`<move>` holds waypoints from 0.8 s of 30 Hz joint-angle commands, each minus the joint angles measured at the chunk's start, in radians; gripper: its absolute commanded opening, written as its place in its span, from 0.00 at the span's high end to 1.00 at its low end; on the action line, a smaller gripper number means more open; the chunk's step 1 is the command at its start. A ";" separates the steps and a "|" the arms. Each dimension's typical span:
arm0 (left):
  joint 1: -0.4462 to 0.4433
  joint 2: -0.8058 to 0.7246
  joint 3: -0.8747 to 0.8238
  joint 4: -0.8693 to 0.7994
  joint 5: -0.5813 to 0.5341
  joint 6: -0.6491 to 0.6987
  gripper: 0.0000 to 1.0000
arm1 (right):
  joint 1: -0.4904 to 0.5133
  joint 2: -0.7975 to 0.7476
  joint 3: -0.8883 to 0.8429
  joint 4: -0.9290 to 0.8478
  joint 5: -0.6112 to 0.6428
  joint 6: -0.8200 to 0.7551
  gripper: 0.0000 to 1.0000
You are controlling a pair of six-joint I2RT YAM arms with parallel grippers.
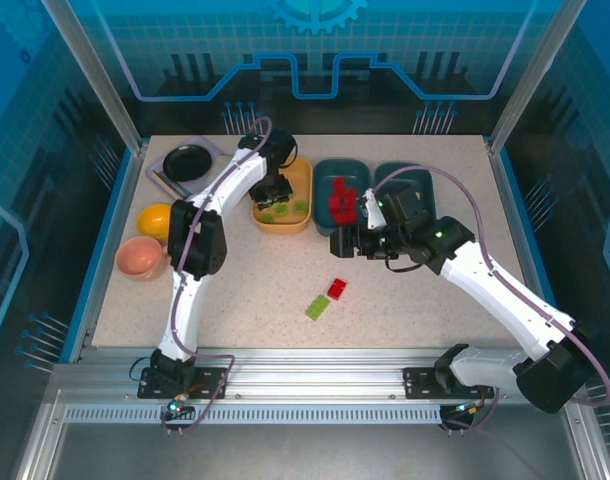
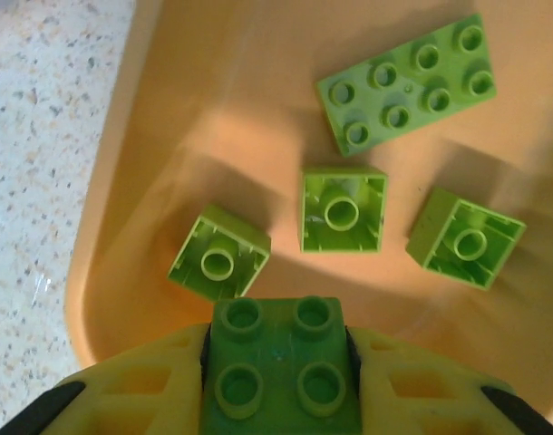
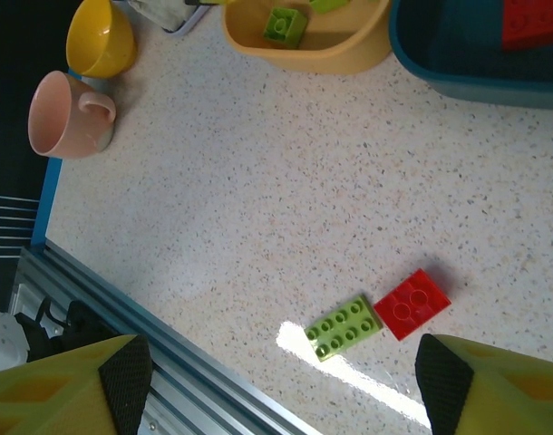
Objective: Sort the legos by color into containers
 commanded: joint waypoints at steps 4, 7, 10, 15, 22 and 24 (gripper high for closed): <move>0.005 0.086 0.090 -0.074 -0.080 0.033 0.68 | 0.009 0.017 0.016 0.001 -0.010 -0.017 0.20; 0.003 0.098 0.082 -0.061 -0.072 0.033 0.66 | 0.003 0.022 0.005 -0.003 -0.013 -0.020 0.20; 0.003 0.113 0.092 -0.058 -0.054 0.037 0.60 | -0.002 0.029 0.003 -0.008 -0.012 -0.026 0.20; -0.001 0.113 0.130 -0.074 -0.040 0.036 0.40 | -0.009 0.050 0.018 -0.025 -0.009 -0.043 0.20; -0.022 0.027 0.212 -0.085 -0.004 0.018 0.30 | -0.021 0.068 0.047 -0.064 0.031 -0.083 0.20; -0.027 -0.019 0.212 -0.084 0.006 -0.001 0.28 | -0.021 0.076 0.052 -0.079 0.048 -0.088 0.21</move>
